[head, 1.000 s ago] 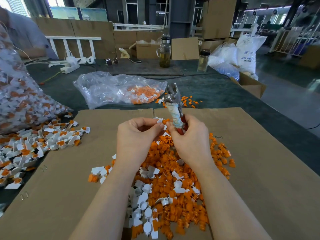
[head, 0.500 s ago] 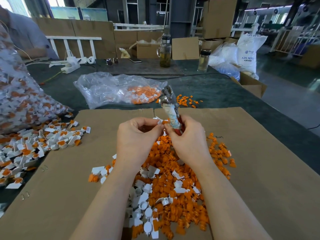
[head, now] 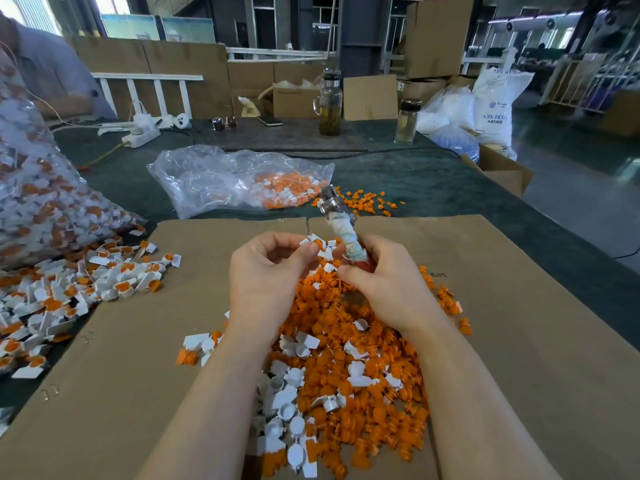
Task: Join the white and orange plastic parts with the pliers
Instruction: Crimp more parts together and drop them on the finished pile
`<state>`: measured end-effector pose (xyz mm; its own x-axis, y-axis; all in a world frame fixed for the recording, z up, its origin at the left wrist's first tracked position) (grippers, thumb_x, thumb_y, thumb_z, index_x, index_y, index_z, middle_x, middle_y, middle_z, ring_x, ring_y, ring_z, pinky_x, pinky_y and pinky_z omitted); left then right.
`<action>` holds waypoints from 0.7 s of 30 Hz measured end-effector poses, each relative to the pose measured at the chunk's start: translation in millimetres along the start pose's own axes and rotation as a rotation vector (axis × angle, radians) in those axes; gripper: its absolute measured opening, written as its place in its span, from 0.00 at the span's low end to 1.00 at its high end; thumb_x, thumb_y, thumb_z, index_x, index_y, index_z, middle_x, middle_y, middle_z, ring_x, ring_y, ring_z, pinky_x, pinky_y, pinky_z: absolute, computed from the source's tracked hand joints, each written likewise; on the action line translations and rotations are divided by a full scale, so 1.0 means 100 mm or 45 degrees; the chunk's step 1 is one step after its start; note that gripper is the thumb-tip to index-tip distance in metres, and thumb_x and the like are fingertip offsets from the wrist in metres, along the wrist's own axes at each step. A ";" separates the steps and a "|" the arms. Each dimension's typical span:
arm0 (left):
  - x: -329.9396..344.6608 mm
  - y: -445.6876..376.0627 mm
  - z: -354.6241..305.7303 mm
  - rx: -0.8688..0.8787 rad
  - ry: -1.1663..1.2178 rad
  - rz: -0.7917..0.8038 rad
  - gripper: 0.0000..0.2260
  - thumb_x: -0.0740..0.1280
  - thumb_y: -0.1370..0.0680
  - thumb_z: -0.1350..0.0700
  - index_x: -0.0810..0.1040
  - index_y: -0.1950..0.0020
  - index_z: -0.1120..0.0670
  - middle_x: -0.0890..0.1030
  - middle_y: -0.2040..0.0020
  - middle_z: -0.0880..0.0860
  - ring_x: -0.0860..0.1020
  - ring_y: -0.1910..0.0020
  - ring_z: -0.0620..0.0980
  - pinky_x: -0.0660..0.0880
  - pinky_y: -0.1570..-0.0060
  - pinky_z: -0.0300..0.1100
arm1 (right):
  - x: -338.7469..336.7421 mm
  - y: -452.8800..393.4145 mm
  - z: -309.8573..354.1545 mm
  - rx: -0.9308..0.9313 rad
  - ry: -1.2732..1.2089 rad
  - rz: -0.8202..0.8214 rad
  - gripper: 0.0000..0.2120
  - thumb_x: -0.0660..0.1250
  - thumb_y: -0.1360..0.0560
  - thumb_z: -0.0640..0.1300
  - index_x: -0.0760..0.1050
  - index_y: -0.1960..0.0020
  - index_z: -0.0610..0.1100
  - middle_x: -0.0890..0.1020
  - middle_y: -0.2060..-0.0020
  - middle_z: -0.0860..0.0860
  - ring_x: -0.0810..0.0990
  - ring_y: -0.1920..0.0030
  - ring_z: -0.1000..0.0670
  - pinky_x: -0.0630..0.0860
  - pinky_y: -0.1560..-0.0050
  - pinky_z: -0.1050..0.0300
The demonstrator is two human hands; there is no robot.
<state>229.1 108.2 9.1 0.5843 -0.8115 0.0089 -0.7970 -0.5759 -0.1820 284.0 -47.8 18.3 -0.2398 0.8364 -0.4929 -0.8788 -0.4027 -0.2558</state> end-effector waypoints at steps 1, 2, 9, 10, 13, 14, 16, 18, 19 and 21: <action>0.00 0.00 0.00 -0.001 0.031 0.002 0.05 0.75 0.27 0.61 0.82 0.59 0.53 0.85 0.65 0.50 0.84 0.65 0.47 0.79 0.63 0.34 | -0.01 0.01 -0.01 0.010 -0.001 0.028 0.06 0.68 0.25 0.41 0.77 0.49 0.43 0.81 0.57 0.44 0.81 0.56 0.42 0.79 0.54 0.36; -0.01 0.00 -0.01 0.000 0.059 0.005 0.05 0.75 0.27 0.61 0.82 0.59 0.53 0.85 0.65 0.50 0.84 0.65 0.47 0.79 0.64 0.34 | -0.01 0.01 -0.01 0.017 0.006 0.053 0.05 0.68 0.25 0.41 0.77 0.49 0.43 0.81 0.58 0.44 0.81 0.56 0.42 0.78 0.54 0.36; -0.03 -0.02 0.00 0.015 0.211 0.008 0.03 0.74 0.26 0.62 0.82 0.57 0.55 0.85 0.65 0.50 0.84 0.64 0.47 0.79 0.63 0.34 | 0.03 0.03 -0.03 0.048 0.016 0.192 0.07 0.70 0.26 0.41 0.78 0.48 0.46 0.82 0.55 0.47 0.81 0.54 0.47 0.78 0.48 0.41; -0.04 -0.02 0.00 0.022 0.216 0.005 0.04 0.74 0.26 0.62 0.82 0.57 0.54 0.85 0.65 0.50 0.84 0.64 0.47 0.79 0.62 0.34 | 0.04 0.03 -0.03 0.050 0.025 0.216 0.08 0.70 0.26 0.41 0.78 0.48 0.46 0.82 0.55 0.48 0.81 0.54 0.48 0.78 0.48 0.43; -0.07 -0.04 -0.02 0.057 0.237 0.003 0.04 0.73 0.25 0.63 0.82 0.57 0.54 0.85 0.65 0.49 0.84 0.64 0.47 0.78 0.62 0.34 | 0.07 0.03 -0.05 0.055 0.072 0.298 0.09 0.70 0.26 0.43 0.77 0.47 0.48 0.81 0.56 0.52 0.79 0.57 0.54 0.76 0.54 0.52; -0.07 -0.04 -0.02 0.067 0.248 0.005 0.04 0.73 0.25 0.63 0.82 0.57 0.55 0.84 0.65 0.49 0.83 0.64 0.46 0.78 0.62 0.34 | 0.09 0.04 -0.06 0.056 0.086 0.326 0.09 0.70 0.26 0.43 0.76 0.47 0.49 0.80 0.57 0.54 0.78 0.58 0.56 0.75 0.57 0.57; -0.08 -0.04 -0.03 0.083 0.264 0.008 0.04 0.71 0.24 0.64 0.81 0.56 0.56 0.84 0.66 0.48 0.83 0.65 0.44 0.78 0.61 0.33 | 0.12 0.04 -0.06 0.048 0.119 0.367 0.08 0.70 0.26 0.44 0.75 0.48 0.50 0.78 0.59 0.55 0.77 0.61 0.58 0.71 0.63 0.64; -0.10 -0.04 -0.04 0.103 0.250 0.004 0.03 0.71 0.24 0.63 0.81 0.56 0.56 0.84 0.66 0.48 0.83 0.65 0.44 0.78 0.61 0.33 | 0.14 0.04 -0.07 0.053 0.128 0.382 0.07 0.70 0.26 0.44 0.75 0.49 0.50 0.78 0.59 0.53 0.77 0.63 0.56 0.71 0.68 0.68; -0.10 -0.04 -0.05 0.111 0.242 0.003 0.03 0.71 0.23 0.63 0.81 0.55 0.56 0.84 0.65 0.48 0.83 0.64 0.44 0.78 0.61 0.33 | 0.14 0.04 -0.08 0.059 0.126 0.385 0.07 0.70 0.25 0.43 0.75 0.48 0.49 0.78 0.59 0.51 0.78 0.62 0.54 0.72 0.70 0.69; -0.10 -0.04 -0.06 0.118 0.244 0.004 0.03 0.71 0.23 0.62 0.81 0.56 0.56 0.84 0.66 0.48 0.82 0.65 0.43 0.78 0.61 0.33 | 0.14 0.05 -0.08 0.056 0.116 0.388 0.07 0.69 0.25 0.42 0.77 0.47 0.47 0.78 0.59 0.51 0.78 0.65 0.53 0.72 0.71 0.69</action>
<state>225.2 118.2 15.3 0.5352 -0.8223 0.1933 -0.7761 -0.5690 -0.2719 279.7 -40.4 3.8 -0.4586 0.6425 -0.6139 -0.7899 -0.6113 -0.0498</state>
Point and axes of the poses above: each hand's wrist, its own y-axis away from the middle knuckle, its own x-axis out of the palm, z = x × y, the point moved 7 cm from there along -y, towards the middle knuckle
